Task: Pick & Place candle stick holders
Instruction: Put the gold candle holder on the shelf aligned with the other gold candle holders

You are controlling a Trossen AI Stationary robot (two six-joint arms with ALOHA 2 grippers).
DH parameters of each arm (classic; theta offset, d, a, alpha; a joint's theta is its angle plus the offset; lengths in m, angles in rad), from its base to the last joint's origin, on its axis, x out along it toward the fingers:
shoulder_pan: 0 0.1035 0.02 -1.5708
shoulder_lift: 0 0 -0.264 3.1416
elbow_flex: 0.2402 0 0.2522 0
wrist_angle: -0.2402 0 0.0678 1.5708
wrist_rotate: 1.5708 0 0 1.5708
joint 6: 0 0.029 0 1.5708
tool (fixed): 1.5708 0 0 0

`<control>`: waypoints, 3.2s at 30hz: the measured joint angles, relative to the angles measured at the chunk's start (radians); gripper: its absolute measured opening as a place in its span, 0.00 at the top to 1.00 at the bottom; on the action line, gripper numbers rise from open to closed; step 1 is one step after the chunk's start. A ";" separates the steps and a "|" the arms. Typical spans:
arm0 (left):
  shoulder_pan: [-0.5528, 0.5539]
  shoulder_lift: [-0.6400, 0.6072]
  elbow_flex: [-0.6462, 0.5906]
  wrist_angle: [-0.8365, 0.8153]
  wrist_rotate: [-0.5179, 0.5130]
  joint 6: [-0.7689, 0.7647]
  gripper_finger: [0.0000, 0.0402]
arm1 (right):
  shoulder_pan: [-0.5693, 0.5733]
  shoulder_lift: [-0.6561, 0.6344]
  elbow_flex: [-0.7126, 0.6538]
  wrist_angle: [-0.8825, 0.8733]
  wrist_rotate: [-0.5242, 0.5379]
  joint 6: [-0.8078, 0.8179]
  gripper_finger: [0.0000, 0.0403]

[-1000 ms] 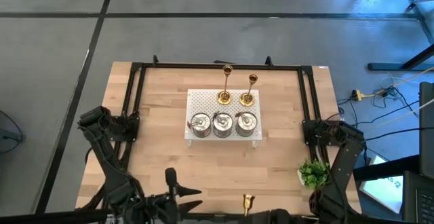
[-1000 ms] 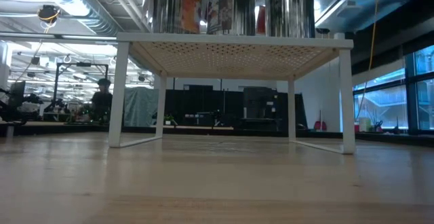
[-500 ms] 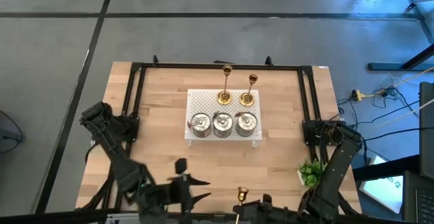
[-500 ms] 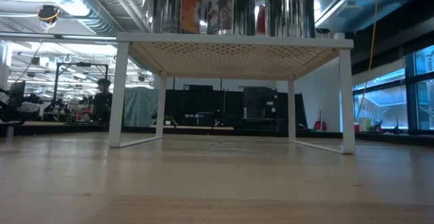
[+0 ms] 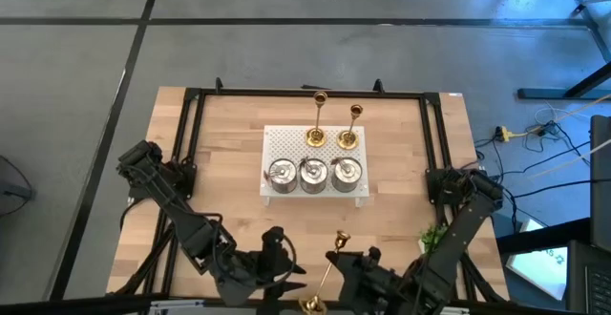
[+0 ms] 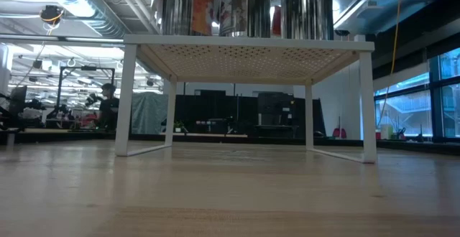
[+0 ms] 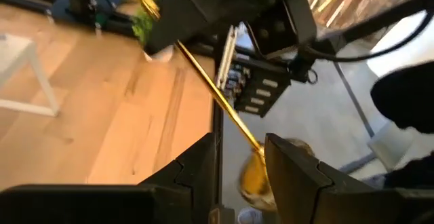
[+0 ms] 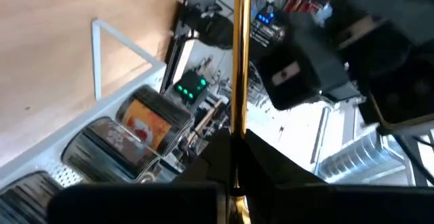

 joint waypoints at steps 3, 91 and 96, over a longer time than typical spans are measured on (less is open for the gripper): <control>0.013 0.002 0.000 -0.006 0.024 -0.034 0.69 | -0.001 0.000 -0.034 0.020 0.021 -0.001 0.95; 0.103 -0.024 -0.144 0.147 0.174 -0.064 0.98 | 0.024 -0.010 -0.056 0.675 -0.220 0.867 0.19; 0.103 -0.032 -0.144 0.106 0.088 -0.031 0.98 | 0.048 -0.010 -0.057 0.822 -0.519 0.971 0.19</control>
